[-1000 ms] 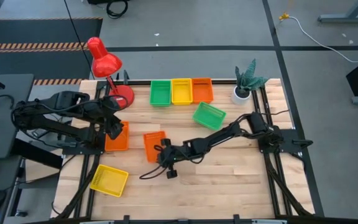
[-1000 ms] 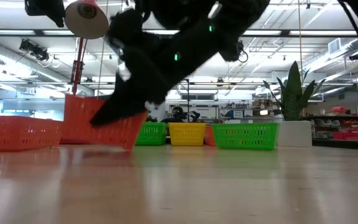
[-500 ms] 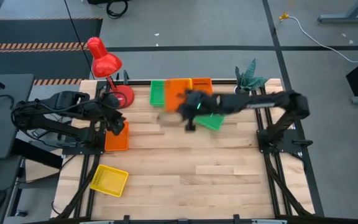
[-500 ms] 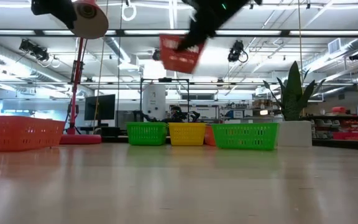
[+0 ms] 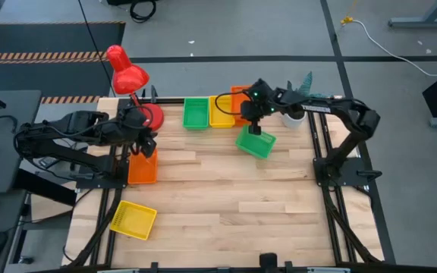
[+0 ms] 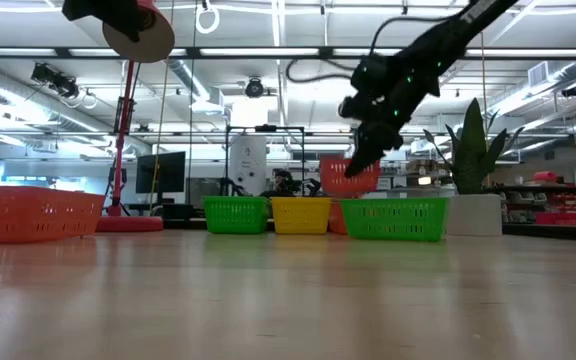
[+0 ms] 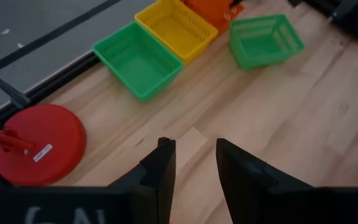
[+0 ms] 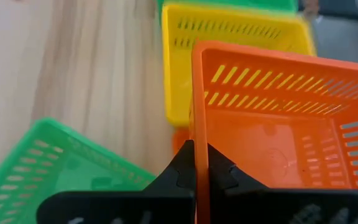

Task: Stack baskets by color
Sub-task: Stack the bottom right orange bin on top of the top orange bin

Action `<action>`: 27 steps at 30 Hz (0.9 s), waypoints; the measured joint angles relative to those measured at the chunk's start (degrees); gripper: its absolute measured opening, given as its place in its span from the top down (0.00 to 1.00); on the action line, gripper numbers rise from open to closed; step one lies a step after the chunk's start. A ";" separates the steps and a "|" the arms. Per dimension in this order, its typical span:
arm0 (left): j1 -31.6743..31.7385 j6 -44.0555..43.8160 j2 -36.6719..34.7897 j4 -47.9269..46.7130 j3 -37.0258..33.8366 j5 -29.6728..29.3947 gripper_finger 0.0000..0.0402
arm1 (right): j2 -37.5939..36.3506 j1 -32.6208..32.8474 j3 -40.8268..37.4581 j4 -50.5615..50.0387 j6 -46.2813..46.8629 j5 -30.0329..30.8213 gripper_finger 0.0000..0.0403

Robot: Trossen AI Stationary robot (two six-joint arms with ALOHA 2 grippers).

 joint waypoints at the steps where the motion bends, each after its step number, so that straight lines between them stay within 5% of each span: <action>1: 0.03 -0.02 0.00 0.43 0.00 -0.26 0.70 | 0.97 -0.65 0.00 -0.04 -0.02 -0.56 0.99; 11: 0.03 -3.50 0.01 2.93 0.00 -2.17 0.70 | 3.63 -3.44 0.00 0.05 -1.95 -0.57 0.96; 27: 0.03 -4.91 0.01 4.11 0.00 -6.82 0.70 | 1.17 -4.43 0.02 -1.87 -2.11 -1.90 0.66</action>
